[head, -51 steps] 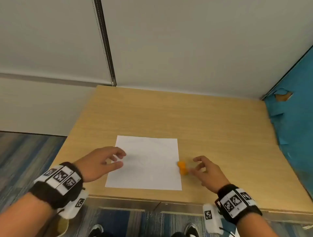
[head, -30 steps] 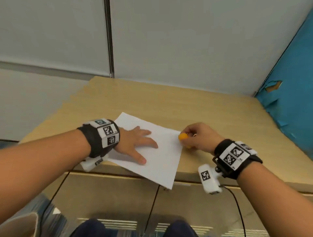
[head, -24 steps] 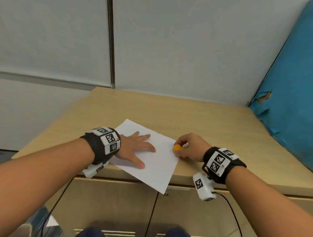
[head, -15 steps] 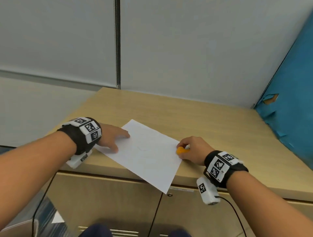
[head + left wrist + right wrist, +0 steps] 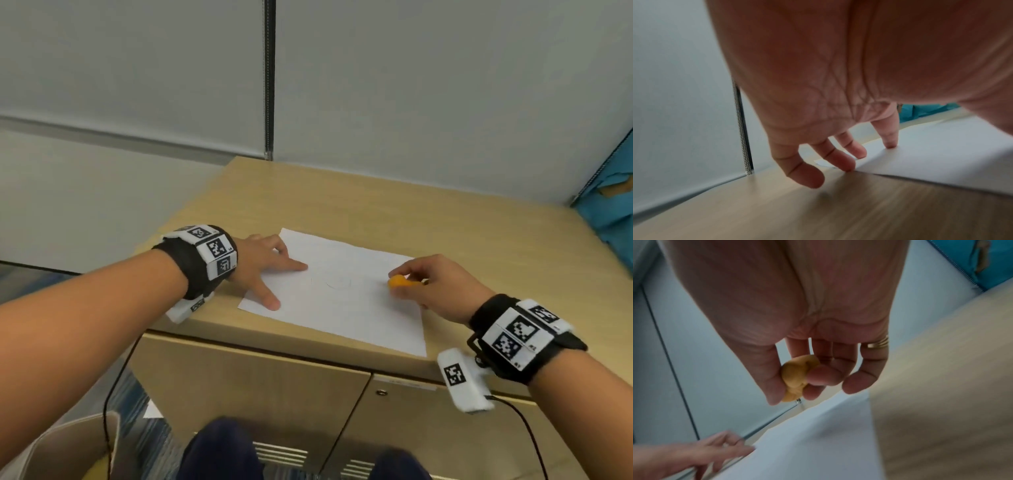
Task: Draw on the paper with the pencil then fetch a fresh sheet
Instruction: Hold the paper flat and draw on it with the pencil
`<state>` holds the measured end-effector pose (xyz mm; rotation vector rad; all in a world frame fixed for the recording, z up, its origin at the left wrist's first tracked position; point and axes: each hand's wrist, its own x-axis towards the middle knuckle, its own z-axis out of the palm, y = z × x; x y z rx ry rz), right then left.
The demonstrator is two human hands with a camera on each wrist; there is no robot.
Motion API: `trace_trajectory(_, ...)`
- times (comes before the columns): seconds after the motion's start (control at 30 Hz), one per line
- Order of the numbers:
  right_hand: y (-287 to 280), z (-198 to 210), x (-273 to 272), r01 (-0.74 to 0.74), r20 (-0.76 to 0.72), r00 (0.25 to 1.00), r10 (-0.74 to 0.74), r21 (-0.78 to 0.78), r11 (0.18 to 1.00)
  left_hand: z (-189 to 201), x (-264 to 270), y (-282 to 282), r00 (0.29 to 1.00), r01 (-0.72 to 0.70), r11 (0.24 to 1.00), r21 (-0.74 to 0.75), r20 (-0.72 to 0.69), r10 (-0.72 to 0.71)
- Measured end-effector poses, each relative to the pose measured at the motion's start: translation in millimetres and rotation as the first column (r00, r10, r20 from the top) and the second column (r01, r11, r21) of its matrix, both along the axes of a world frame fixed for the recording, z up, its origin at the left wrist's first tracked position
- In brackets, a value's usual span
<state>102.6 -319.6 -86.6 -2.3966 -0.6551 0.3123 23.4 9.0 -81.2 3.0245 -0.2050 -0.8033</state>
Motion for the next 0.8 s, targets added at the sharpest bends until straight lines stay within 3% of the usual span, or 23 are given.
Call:
trace_trajectory(0.17,23.8,-8.0,-18.3,-0.091,0.042,0.995,0.094,-0.062,0.994,-4.1,2.8,-24.7,0.998,-0.055,0.991,0.120,0.030,0.052)
trace_trajectory(0.27,25.7,-9.9,-17.8,-0.033,0.111,0.993,0.047,-0.125,0.992,-8.9,0.7,-47.9,0.993,-0.082,0.991,0.102,0.088,0.073)
trace_trajectory(0.5,24.6,-11.3,-6.4,-0.006,0.100,0.995,0.025,-0.180,0.984,14.2,19.1,-73.8,0.967,0.150,0.989,-0.015,0.208,-0.144)
trace_trajectory(0.67,29.2,-4.9,1.9,-0.086,0.051,0.994,0.101,-0.236,0.968,2.3,46.9,-91.6,0.980,0.173,0.980,0.103,0.078,-0.182)
trace_trajectory(0.8,31.2,2.3,18.3,0.014,-0.028,0.999,-0.018,-0.145,0.989,-19.2,58.0,-92.0,0.992,0.125,0.983,0.134,-0.044,-0.120)
